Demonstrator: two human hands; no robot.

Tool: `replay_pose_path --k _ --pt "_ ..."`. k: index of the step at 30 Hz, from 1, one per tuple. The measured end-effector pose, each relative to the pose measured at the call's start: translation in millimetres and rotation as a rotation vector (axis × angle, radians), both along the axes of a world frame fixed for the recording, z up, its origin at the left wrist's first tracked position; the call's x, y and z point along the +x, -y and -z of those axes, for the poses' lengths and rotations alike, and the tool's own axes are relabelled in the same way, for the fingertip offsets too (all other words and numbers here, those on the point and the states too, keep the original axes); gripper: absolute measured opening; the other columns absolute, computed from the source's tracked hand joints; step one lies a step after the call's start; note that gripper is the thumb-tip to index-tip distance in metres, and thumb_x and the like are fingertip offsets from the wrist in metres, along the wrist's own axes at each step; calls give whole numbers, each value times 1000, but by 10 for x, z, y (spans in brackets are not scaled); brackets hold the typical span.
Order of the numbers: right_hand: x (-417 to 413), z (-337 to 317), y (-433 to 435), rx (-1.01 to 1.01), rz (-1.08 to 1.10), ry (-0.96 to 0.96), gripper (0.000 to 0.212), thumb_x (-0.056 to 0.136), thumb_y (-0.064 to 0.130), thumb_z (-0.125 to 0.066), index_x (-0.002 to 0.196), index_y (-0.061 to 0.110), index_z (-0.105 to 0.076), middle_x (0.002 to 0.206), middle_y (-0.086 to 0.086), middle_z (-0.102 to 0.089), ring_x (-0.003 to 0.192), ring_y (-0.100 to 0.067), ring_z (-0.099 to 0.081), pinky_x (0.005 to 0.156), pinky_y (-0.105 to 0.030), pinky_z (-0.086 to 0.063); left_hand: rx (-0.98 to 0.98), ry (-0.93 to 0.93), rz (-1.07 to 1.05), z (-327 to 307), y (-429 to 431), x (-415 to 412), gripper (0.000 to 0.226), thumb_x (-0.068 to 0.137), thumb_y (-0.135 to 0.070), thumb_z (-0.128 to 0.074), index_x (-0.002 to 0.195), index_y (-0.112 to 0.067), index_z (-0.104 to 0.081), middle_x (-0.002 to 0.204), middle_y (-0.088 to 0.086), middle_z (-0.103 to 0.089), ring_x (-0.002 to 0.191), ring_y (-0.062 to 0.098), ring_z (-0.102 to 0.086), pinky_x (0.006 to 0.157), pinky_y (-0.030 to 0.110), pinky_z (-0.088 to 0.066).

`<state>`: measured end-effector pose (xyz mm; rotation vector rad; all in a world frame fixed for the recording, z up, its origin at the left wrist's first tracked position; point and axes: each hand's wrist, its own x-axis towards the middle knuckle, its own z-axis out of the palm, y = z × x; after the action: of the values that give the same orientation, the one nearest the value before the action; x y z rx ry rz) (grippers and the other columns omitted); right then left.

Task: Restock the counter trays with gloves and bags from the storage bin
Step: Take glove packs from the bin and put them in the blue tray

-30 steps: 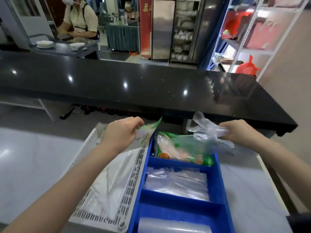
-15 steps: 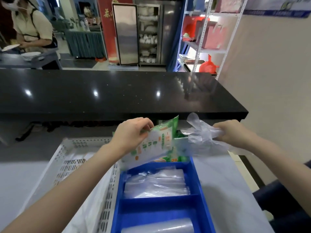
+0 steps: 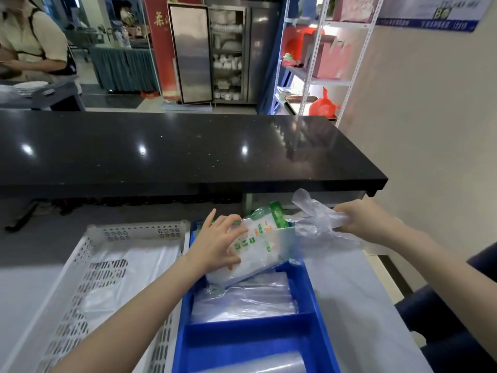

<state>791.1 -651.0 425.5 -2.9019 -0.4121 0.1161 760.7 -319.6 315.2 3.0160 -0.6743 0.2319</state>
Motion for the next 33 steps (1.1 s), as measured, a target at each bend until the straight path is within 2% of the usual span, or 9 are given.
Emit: replay_pose_path --k 4,7,12,15,20,24,28,31,33 --pt "30 20 -32 9 -9 2 28 76 29 -72 56 33 -52 57 9 -58 58 -8 -51 54 -30 -40 22 207 99 -82 115 88 75 52 -25 -87 122 -20 -60 121 3 -59 103 23 -59 102 41 -41" --pt "63 25 -45 46 -18 4 34 75 31 -72 51 30 -48 53 6 -57 55 -10 -50 53 -33 -39 65 312 100 -87 152 201 72 59 -11 -80 127 -21 -58 129 3 -58 111 24 -57 107 45 -38" --pt "75 26 -65 88 -37 0 40 75 28 -73 47 38 -45 50 11 -54 54 -5 -50 49 -28 -34 171 189 -40 59 106 210 78 56 -18 -87 128 -26 -56 142 4 -51 129 28 -49 111 57 -28" --pt "99 36 -105 69 -23 -2 35 75 28 -71 51 39 -48 57 10 -58 61 -9 -54 55 -33 -42 148 138 -33 228 96 128 79 64 -20 -84 135 -26 -50 149 5 -42 134 28 -44 109 53 -34" --pt "186 86 -288 105 -38 -27 28 76 28 -70 55 30 -52 58 8 -59 63 -15 -56 59 -36 -47 -36 114 -76 275 -35 18 72 68 -39 -78 133 -28 -49 156 6 -28 138 28 -35 106 44 -36" --pt "278 144 -512 90 -47 -70 11 75 30 -68 66 25 -63 67 6 -65 68 -18 -61 64 -40 -54 -100 97 -88 360 -168 -109 50 73 -29 -74 122 -25 -60 148 10 -42 130 32 -46 97 45 -44" --pt "349 227 -751 78 -63 -112 11 76 34 -65 67 28 -62 71 7 -66 69 -16 -62 65 -38 -56 -109 -51 -85 331 -201 -14 53 81 -36 -67 131 -30 -52 156 -1 -24 139 23 -26 106 41 -34" --pt "386 290 -905 51 -76 -105 6 79 30 -64 75 25 -64 75 5 -66 72 -18 -62 65 -38 -55 -484 -156 -167 233 -298 11 55 79 -19 -70 131 -25 -53 147 -4 -37 135 16 -34 109 26 -32" --pt "397 324 -1003 55 -72 -76 8 82 30 -61 77 24 -64 74 5 -65 70 -16 -60 60 -33 -51 -805 -79 -284 147 -359 -45 51 80 -4 -61 126 -25 -56 129 -9 -52 120 6 -49 103 28 -43"
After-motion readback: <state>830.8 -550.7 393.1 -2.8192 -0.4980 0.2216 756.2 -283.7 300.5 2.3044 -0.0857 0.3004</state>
